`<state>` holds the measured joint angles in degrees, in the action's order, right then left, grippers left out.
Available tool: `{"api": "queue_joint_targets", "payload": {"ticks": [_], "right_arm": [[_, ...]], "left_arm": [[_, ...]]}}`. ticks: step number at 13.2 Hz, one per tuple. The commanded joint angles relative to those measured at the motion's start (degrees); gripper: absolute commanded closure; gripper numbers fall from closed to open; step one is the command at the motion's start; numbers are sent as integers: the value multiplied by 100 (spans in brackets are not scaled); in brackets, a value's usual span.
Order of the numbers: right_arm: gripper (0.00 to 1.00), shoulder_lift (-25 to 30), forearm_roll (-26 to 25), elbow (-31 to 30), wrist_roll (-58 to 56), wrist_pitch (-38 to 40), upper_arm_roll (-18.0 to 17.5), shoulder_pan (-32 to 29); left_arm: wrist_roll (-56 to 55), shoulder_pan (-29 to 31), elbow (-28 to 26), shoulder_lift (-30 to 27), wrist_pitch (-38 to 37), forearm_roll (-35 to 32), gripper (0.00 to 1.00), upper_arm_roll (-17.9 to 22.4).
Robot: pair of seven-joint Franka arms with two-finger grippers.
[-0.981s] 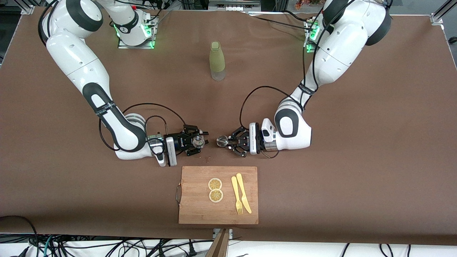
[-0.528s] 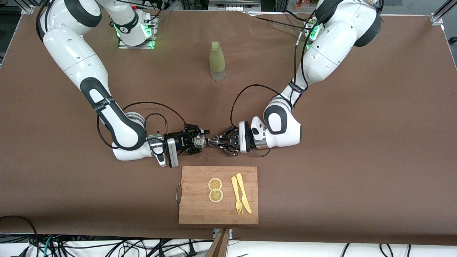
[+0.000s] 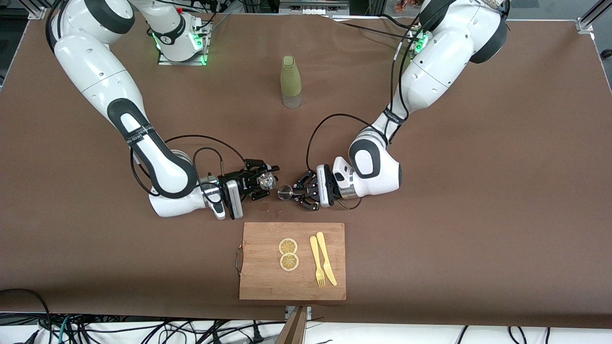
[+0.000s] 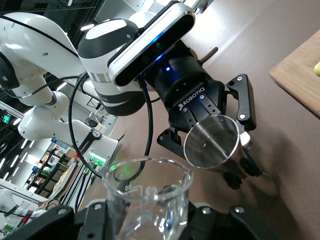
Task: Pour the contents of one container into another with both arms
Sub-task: 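Tilt the beaker with the right gripper, pouring into the held jigger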
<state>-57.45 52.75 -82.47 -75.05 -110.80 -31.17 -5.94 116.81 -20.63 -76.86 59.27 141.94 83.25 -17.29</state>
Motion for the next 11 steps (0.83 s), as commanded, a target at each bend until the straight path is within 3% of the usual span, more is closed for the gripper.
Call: {"api": "queue_joint_targets", "payload": {"ticks": [1, 11], "right_arm": [[61, 58, -142, -41, 323, 32, -117, -92], [61, -12, -274, -41, 719, -715, -320, 49]], "left_arm": [[-44, -117, 233, 102, 62, 227, 100, 68], [-176, -319, 312, 111, 475, 227, 100, 76]]}}
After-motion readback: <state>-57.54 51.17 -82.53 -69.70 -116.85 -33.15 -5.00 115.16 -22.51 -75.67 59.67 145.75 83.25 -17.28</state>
